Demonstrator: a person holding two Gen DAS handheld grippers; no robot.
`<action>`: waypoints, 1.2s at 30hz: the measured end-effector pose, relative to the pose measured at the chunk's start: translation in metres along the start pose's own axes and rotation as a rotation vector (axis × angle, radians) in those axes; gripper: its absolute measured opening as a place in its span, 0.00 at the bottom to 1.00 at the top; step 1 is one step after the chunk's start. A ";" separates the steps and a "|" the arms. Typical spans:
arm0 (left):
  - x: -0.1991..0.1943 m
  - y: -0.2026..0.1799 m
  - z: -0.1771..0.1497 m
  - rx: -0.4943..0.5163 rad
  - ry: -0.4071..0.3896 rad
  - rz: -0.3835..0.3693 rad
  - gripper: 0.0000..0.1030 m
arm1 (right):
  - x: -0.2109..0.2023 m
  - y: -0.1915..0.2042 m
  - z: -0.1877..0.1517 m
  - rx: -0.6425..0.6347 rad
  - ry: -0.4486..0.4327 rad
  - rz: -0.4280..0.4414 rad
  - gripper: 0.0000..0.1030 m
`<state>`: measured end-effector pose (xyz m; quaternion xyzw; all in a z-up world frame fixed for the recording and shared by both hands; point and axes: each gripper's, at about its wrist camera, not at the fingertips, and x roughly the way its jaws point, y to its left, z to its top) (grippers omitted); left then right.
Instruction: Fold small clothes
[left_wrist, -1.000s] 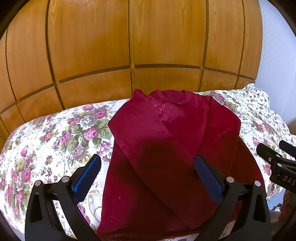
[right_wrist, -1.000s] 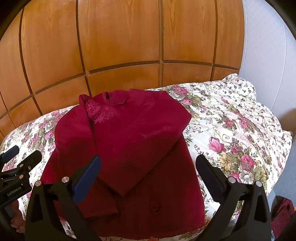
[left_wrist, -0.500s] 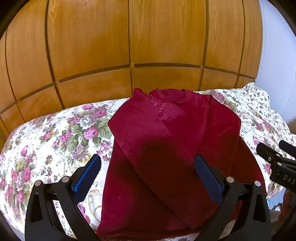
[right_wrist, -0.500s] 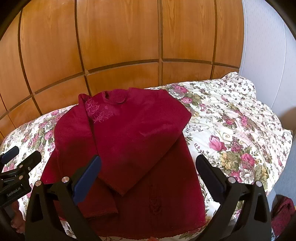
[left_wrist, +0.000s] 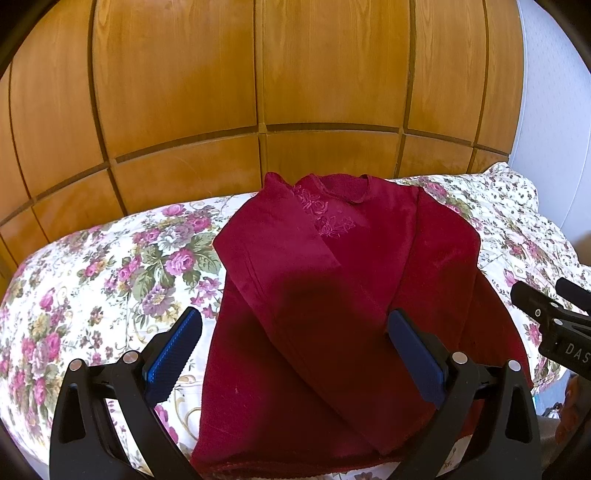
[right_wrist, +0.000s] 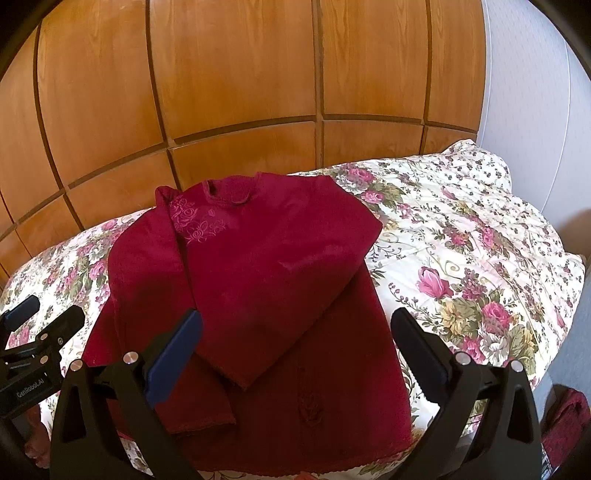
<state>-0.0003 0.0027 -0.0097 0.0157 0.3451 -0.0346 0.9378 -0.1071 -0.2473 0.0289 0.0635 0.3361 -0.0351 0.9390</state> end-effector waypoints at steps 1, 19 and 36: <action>0.000 0.000 0.000 0.000 -0.001 -0.001 0.97 | 0.000 0.000 0.000 0.000 0.000 0.000 0.98; 0.015 0.000 -0.003 -0.002 0.088 -0.049 0.97 | 0.005 0.002 0.000 0.003 0.024 0.005 0.98; 0.049 -0.028 -0.042 0.165 0.159 -0.226 0.97 | 0.068 -0.067 0.014 0.128 0.258 -0.020 0.98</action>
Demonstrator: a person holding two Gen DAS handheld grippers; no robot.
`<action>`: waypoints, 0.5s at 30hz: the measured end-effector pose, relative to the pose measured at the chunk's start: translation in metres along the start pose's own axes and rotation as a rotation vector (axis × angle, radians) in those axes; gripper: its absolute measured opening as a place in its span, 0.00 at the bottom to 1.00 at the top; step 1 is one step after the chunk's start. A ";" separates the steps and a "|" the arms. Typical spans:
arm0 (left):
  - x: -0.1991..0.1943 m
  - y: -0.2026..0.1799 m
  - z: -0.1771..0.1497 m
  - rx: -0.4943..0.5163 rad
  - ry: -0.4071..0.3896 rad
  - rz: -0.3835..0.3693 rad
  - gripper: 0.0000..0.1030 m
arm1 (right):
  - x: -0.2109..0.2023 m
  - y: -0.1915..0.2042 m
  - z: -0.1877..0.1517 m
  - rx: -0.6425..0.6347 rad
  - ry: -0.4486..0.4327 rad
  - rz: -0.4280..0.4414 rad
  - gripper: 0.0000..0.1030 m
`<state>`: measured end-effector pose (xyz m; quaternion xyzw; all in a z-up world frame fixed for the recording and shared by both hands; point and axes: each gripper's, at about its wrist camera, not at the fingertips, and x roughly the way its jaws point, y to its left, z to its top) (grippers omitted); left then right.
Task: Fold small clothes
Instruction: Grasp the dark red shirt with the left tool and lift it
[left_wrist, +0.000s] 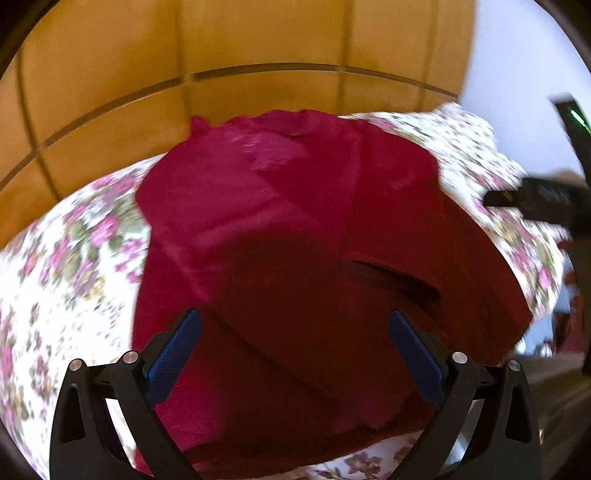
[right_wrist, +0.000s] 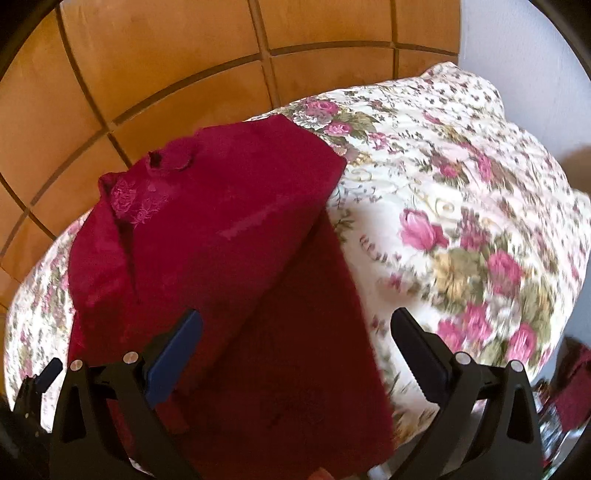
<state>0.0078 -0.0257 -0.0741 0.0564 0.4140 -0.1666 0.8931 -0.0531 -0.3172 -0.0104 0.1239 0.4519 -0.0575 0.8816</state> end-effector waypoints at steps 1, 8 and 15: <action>0.002 -0.004 -0.001 0.017 0.002 -0.022 0.97 | 0.003 -0.001 0.003 -0.026 0.002 -0.011 0.98; 0.020 -0.029 -0.011 0.132 0.029 -0.079 0.97 | 0.017 -0.005 0.014 -0.208 -0.021 -0.200 0.98; 0.040 -0.030 -0.020 0.113 0.056 -0.121 0.67 | 0.013 -0.014 0.017 -0.078 0.029 -0.065 0.98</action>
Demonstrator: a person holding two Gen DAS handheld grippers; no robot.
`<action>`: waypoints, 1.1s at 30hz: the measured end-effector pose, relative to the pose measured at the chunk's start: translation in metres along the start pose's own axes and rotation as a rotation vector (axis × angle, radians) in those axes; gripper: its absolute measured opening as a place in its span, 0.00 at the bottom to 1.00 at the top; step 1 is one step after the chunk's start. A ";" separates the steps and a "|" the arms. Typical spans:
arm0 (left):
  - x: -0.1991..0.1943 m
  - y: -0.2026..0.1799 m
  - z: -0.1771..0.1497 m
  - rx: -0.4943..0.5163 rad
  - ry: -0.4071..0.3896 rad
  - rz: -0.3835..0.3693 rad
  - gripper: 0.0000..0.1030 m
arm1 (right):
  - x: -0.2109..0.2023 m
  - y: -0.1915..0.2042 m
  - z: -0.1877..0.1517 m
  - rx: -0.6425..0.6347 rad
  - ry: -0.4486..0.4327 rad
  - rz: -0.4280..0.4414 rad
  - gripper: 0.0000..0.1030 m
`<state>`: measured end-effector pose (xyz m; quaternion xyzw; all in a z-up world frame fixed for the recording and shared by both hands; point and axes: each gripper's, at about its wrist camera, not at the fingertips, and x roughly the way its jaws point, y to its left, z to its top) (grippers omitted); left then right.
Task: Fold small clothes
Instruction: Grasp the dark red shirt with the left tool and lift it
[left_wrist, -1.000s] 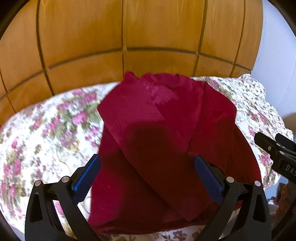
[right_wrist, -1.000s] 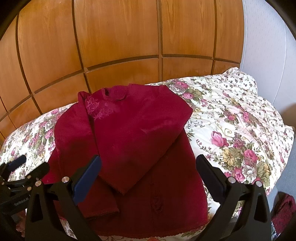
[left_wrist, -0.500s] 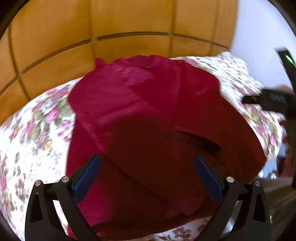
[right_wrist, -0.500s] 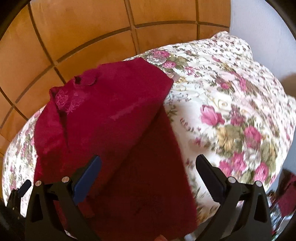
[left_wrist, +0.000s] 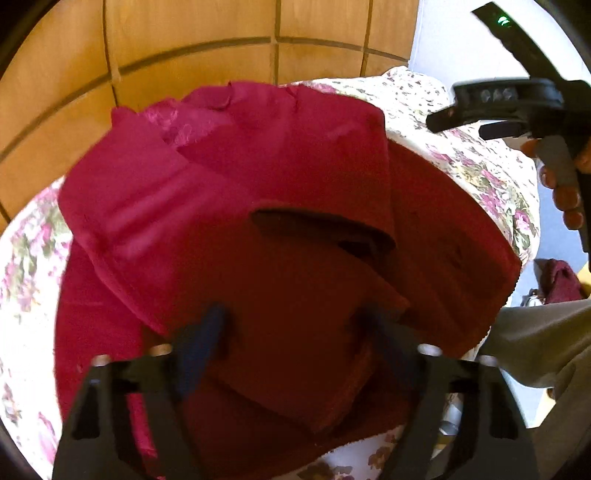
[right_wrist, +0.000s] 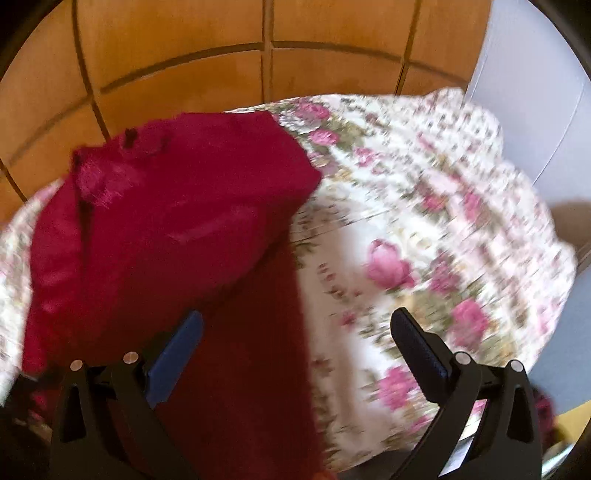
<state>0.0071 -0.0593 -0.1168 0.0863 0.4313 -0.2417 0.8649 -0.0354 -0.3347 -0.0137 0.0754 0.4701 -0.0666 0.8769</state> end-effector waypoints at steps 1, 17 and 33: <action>-0.003 0.003 0.000 -0.012 -0.018 -0.016 0.63 | -0.001 0.003 0.001 -0.001 0.000 0.006 0.98; -0.097 0.111 0.014 -0.322 -0.283 -0.055 0.00 | -0.004 0.023 -0.006 -0.029 -0.009 0.083 0.98; -0.161 0.300 -0.021 -0.715 -0.455 0.351 0.00 | 0.000 0.034 -0.012 -0.045 0.016 0.119 0.98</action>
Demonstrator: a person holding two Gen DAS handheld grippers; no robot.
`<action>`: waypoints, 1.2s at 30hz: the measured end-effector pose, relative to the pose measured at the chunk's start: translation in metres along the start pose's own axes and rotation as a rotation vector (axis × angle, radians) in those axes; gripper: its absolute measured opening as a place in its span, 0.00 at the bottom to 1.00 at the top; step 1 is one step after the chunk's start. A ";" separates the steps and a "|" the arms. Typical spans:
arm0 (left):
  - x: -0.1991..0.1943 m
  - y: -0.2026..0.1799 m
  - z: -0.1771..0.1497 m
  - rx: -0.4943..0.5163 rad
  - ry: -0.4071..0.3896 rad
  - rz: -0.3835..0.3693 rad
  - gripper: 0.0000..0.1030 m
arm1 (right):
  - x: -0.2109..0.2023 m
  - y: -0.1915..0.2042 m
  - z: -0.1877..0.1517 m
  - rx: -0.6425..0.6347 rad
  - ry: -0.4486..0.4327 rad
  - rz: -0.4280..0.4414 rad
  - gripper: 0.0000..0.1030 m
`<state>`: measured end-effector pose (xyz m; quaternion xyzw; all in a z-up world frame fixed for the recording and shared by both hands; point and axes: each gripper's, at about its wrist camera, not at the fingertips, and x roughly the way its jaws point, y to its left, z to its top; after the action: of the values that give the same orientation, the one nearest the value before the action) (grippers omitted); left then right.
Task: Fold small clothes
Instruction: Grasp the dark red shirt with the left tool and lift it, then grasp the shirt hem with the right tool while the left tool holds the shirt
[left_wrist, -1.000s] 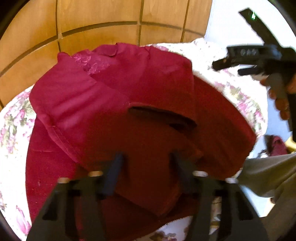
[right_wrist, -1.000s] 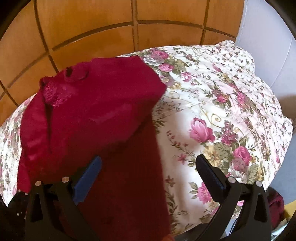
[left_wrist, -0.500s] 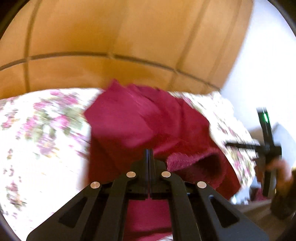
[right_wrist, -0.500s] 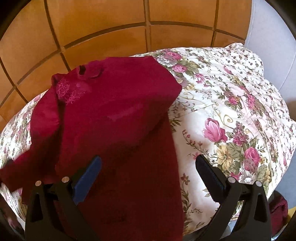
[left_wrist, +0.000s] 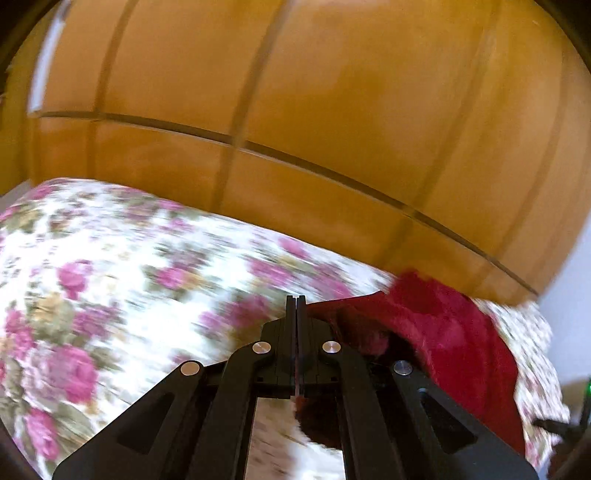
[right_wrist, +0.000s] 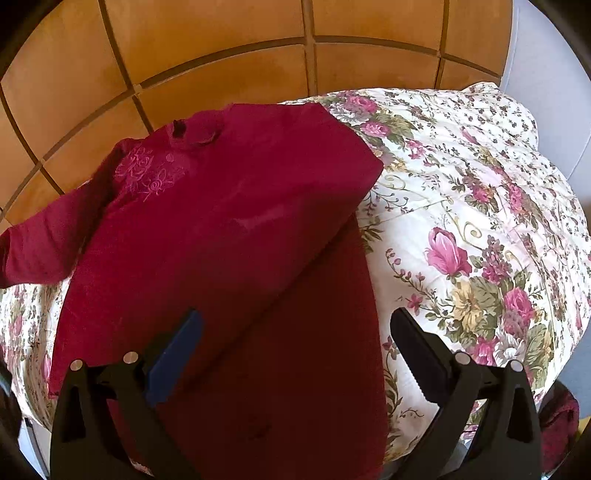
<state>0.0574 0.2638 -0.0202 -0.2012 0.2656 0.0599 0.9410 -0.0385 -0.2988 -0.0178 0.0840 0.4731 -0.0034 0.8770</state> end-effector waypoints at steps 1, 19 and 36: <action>0.001 0.010 0.004 -0.024 -0.007 0.024 0.00 | 0.000 0.001 -0.001 -0.001 0.002 0.000 0.98; 0.045 0.178 0.045 -0.368 0.038 0.438 0.00 | 0.010 0.010 -0.006 -0.040 0.015 0.019 0.98; 0.025 -0.073 -0.109 0.145 0.276 -0.238 0.67 | 0.023 0.079 -0.030 -0.311 0.014 0.115 0.96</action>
<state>0.0428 0.1526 -0.0934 -0.1692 0.3699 -0.0992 0.9081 -0.0440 -0.2147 -0.0420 -0.0258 0.4686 0.1206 0.8748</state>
